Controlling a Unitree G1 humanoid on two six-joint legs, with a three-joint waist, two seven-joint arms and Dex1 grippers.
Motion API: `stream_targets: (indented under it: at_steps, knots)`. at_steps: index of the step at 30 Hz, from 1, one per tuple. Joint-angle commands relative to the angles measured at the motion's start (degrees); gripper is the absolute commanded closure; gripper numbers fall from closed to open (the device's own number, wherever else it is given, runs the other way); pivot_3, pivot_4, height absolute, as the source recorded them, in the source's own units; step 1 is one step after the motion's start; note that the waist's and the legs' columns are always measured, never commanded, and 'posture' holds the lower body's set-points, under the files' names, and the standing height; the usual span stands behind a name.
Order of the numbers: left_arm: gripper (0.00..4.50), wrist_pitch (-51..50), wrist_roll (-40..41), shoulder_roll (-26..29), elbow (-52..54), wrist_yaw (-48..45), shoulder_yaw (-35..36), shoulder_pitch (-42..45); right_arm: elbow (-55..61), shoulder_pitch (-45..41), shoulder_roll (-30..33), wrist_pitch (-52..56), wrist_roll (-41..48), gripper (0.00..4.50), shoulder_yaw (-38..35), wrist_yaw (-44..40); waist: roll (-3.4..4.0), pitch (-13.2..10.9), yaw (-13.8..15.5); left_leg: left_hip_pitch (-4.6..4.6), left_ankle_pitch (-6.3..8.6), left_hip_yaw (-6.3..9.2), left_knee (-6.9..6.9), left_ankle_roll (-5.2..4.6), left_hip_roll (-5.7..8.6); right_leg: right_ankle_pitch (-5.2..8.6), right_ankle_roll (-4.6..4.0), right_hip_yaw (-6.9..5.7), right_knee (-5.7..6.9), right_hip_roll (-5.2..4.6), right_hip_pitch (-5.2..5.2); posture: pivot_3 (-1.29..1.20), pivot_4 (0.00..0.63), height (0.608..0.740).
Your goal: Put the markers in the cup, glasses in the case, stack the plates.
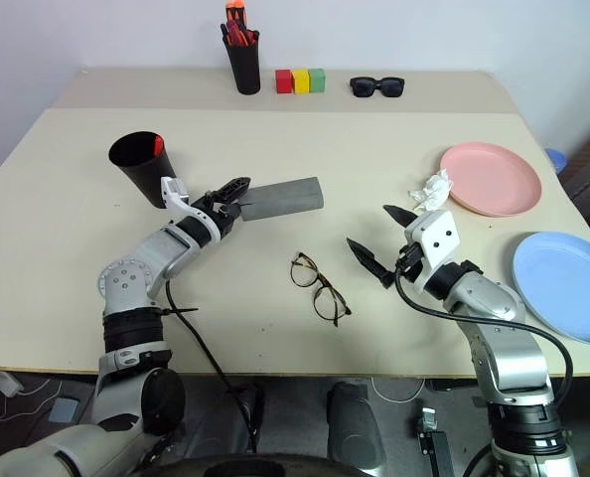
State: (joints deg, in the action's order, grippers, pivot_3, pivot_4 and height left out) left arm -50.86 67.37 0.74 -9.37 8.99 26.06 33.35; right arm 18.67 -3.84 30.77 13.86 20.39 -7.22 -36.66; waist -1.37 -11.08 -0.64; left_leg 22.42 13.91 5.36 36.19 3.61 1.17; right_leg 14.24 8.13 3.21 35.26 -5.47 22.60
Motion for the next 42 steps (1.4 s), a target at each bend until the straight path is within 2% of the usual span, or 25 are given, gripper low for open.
stream_targets:
  at_steps: [1,4,7,12,16,21,24,29,36,39,42]
  knots:
    - [0.96,-1.71,1.9,-0.09,0.71,0.03,-0.36,0.07,1.66,-0.34,-0.05,-0.33,0.19,0.0,-0.84,0.54,0.0,0.0,0.0,0.0,0.0,0.0,0.0,0.0,0.0,0.0,0.0,0.0,0.0,0.0,0.0,0.0,0.15,0.74]
    - [0.96,-3.49,6.51,-0.83,1.34,-1.4,0.15,1.99,1.92,-0.24,-0.26,-0.29,0.09,0.0,-0.52,0.91,0.0,0.0,0.11,0.01,0.0,0.0,0.0,0.0,0.0,0.0,0.0,0.0,0.0,0.0,0.0,0.0,0.15,0.74]
    - [0.96,-1.54,9.98,-1.03,-0.37,-2.12,1.97,7.55,1.86,-0.38,-0.38,-0.28,0.12,0.0,-0.33,1.01,-0.02,-0.01,0.19,0.05,0.0,0.01,0.02,0.0,0.0,0.0,0.0,0.0,-0.01,0.0,0.02,0.0,0.15,0.74]
    - [0.96,2.44,10.64,1.9,-6.05,-3.94,5.08,14.58,1.31,-0.24,-0.4,-0.75,0.09,0.0,-0.45,0.7,0.0,0.0,-0.28,0.02,0.01,-0.04,-0.01,0.0,0.0,0.0,0.0,0.0,-0.05,0.0,0.01,0.0,0.15,0.74]
    - [0.96,3.16,9.81,3.65,-7.94,-4.87,5.24,15.1,1.7,0.55,-0.51,-0.9,0.04,0.0,-0.54,0.74,0.04,0.02,-0.16,-0.01,0.0,-0.02,-0.13,-0.01,-0.01,0.0,0.08,-0.01,-0.01,0.01,0.08,0.0,0.15,0.74]
    - [0.96,1.13,8.54,3.59,-5.79,-5.76,2.21,13.34,2.1,0.89,-0.62,-0.59,0.14,0.0,-0.54,1.01,-0.02,-0.01,0.15,0.09,0.01,-0.02,-0.05,-0.01,0.0,0.0,0.09,-0.01,-0.02,0.0,0.12,0.0,0.15,0.74]
    - [0.96,-1.21,6.22,3.88,-2.06,-8.78,-2.3,11.77,2.65,1.19,-0.57,-0.26,0.28,0.0,-0.65,1.17,-0.02,-0.01,0.11,0.09,0.0,-0.02,-0.03,-0.01,0.0,0.0,0.07,-0.01,-0.03,0.0,0.08,0.0,0.15,0.74]
    - [0.96,-7.08,-0.51,8.01,7.58,-19.89,-15.99,8.49,4.26,2.26,-0.31,0.81,0.81,0.0,-1.16,1.6,-0.01,-0.01,-0.07,0.07,0.0,-0.02,-0.07,0.0,0.0,0.0,0.05,-0.01,-0.01,0.01,0.1,0.0,0.15,0.74]
    - [0.96,-5.7,-14.37,22.97,13.8,-44.83,-34.42,8.86,7.24,5.95,1.04,5.29,4.92,0.0,-3.35,0.4,0.08,0.0,-0.34,0.02,0.0,-0.03,-0.12,0.0,-0.02,0.11,-0.15,0.0,0.05,0.02,0.12,0.0,0.15,0.74]
    - [0.96,1.59,-23.83,32.91,13.2,-60.94,-42.44,10.75,9.57,7.75,2.65,10.88,9.16,0.0,-4.1,-0.78,0.11,-0.02,-0.4,0.03,0.01,-0.05,-0.13,-0.01,-0.02,0.13,-0.19,0.01,0.05,0.01,0.14,0.0,0.15,0.74]
    - [0.96,12.63,-32.33,38.1,12.1,-69.25,-44.69,10.23,11.4,8.46,4.52,14.67,11.03,0.0,-2.56,-2.21,0.14,-0.04,-0.3,0.06,0.01,-0.07,-0.15,-0.02,-0.04,0.14,-0.23,0.02,-0.01,0.0,0.16,0.0,0.15,0.74]
